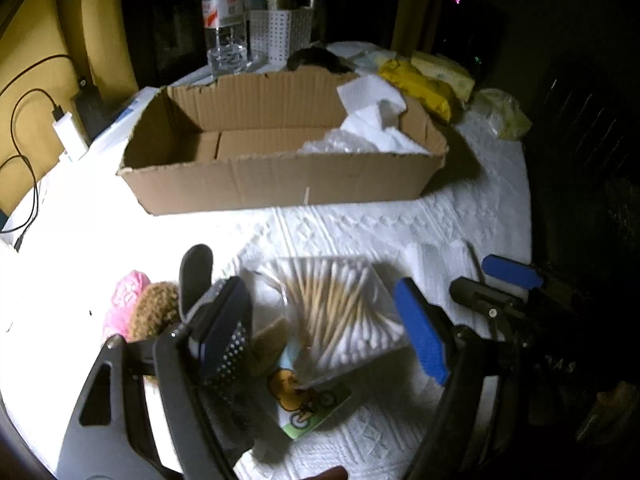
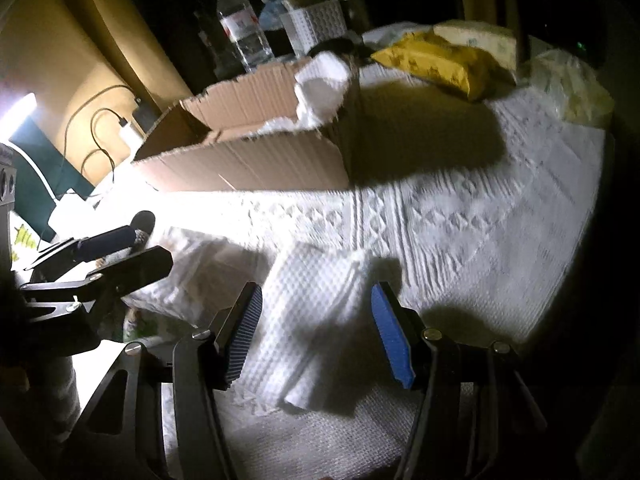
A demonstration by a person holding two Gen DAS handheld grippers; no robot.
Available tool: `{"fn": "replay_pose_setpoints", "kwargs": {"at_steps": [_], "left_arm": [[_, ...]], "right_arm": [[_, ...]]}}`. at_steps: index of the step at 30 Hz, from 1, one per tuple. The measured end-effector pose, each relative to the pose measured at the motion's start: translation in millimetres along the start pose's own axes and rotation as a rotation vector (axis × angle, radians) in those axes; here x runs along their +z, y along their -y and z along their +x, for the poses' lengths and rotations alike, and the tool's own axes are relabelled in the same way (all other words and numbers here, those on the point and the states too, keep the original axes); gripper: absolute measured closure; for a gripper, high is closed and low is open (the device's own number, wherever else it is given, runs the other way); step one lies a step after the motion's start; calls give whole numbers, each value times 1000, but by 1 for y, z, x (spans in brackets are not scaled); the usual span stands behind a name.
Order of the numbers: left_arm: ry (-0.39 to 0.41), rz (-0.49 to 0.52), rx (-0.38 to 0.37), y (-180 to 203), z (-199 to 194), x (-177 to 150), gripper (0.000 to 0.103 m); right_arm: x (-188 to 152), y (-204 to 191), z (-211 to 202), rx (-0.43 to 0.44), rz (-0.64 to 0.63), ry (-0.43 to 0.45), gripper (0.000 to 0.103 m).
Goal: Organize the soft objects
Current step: 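Move both tools back to the soft items beside the box, then grasp the cotton swab bag with the left tool while the right tool grasps another paper towel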
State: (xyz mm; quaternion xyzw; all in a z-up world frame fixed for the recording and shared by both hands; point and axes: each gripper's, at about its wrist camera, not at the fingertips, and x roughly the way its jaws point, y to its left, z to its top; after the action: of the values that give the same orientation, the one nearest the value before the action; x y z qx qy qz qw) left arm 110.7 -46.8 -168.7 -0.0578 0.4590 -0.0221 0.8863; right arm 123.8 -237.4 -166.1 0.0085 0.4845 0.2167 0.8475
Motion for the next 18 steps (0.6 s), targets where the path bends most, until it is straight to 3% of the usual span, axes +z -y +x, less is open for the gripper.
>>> {"fn": "replay_pose_setpoints", "kwargs": {"at_steps": [9,18], "left_arm": [[-48,20,18,5,20,-3,25],[-51,57,25,12,26,-4,25]], "right_arm": [[-5,2,10,-10,-7,-9,43],[-10,-13,14,-108,-96,-2,47]]}}
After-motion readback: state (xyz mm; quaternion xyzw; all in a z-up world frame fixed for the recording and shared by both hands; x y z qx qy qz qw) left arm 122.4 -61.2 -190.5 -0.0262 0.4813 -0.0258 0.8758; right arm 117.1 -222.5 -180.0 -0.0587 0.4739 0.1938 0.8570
